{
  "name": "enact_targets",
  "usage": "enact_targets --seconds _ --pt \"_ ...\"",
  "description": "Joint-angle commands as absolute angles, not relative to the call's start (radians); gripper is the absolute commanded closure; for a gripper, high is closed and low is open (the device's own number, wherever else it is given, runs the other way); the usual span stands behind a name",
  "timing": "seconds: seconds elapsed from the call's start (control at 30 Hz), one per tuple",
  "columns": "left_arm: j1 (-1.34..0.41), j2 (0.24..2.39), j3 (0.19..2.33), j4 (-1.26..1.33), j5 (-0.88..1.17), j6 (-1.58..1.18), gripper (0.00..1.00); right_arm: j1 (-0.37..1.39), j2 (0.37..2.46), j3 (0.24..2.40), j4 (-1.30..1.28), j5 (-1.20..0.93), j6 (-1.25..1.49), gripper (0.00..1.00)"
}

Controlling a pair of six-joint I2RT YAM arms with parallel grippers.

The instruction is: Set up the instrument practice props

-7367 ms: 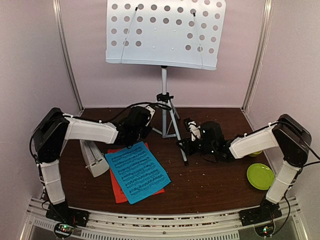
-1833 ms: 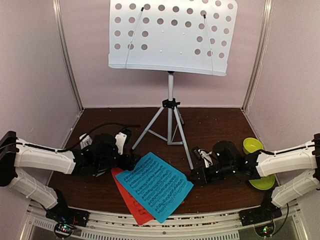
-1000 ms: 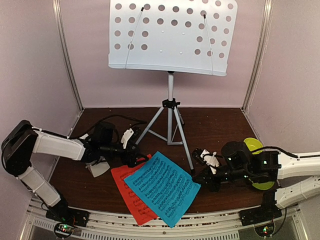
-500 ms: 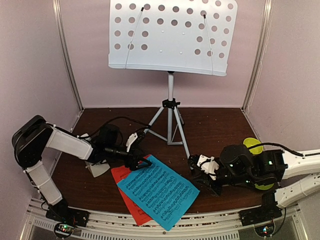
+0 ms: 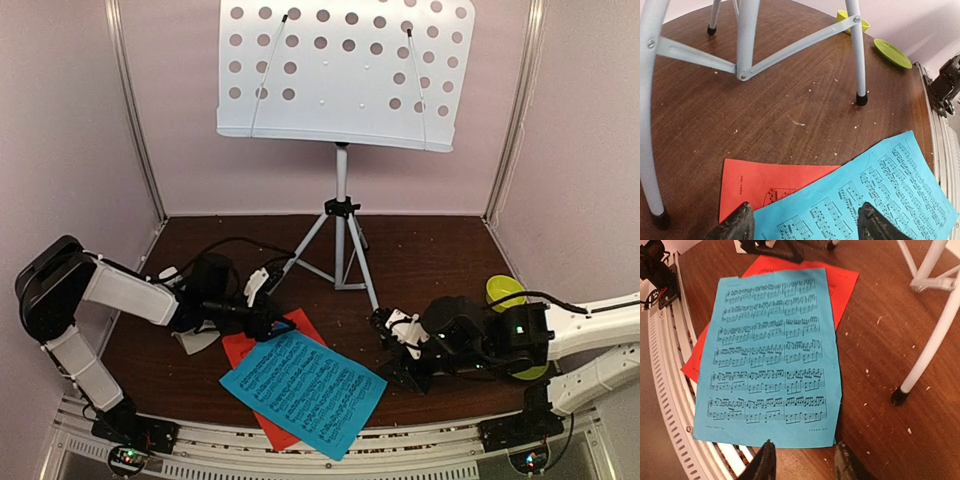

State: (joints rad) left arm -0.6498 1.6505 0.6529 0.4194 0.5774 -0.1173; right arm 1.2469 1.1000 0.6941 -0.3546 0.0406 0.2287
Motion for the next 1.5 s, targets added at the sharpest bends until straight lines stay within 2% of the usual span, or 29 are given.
enact_targets --seconds 0.0,0.27,0.43,0.87,0.93,1.03,1.1,1.33,1.37,1.4,1.47 --pt "-0.672 1.585 0.578 0.39 0.486 -0.103 0.29 1.171 1.174 0.631 -0.272 -0.12 0.443 0.54" --pt "-0.713 1.632 0.544 0.414 0.453 -0.086 0.34 0.992 1.339 0.599 -0.156 -0.385 0.602 0.5" --pt "-0.736 1.677 0.558 0.421 0.434 -0.077 0.37 0.958 1.444 0.6 -0.104 -0.473 0.631 0.5" --pt "-0.753 1.75 0.565 0.481 0.434 -0.08 0.41 0.939 1.64 0.68 0.087 -0.642 0.723 0.6" --pt "-0.753 1.761 0.572 0.482 0.435 -0.078 0.41 0.939 1.662 0.699 0.08 -0.641 0.714 0.65" --pt "-0.753 1.752 0.573 0.483 0.435 -0.078 0.41 0.934 1.649 0.704 0.062 -0.62 0.699 0.82" --pt "-0.753 1.722 0.566 0.488 0.434 -0.082 0.38 0.935 1.608 0.697 0.037 -0.588 0.665 0.99" --pt "-0.754 1.47 0.563 0.441 0.386 -0.107 0.15 0.954 1.329 0.676 -0.09 -0.436 0.443 1.0" --pt "-0.753 1.435 0.571 0.418 0.374 -0.106 0.07 0.964 1.291 0.681 -0.117 -0.405 0.397 1.0" --pt "-0.753 1.399 0.581 0.391 0.36 -0.103 0.03 0.977 1.259 0.688 -0.144 -0.388 0.33 1.0" --pt "-0.753 1.325 0.59 0.349 0.33 -0.094 0.02 1.004 1.192 0.694 -0.194 -0.342 0.236 1.0"
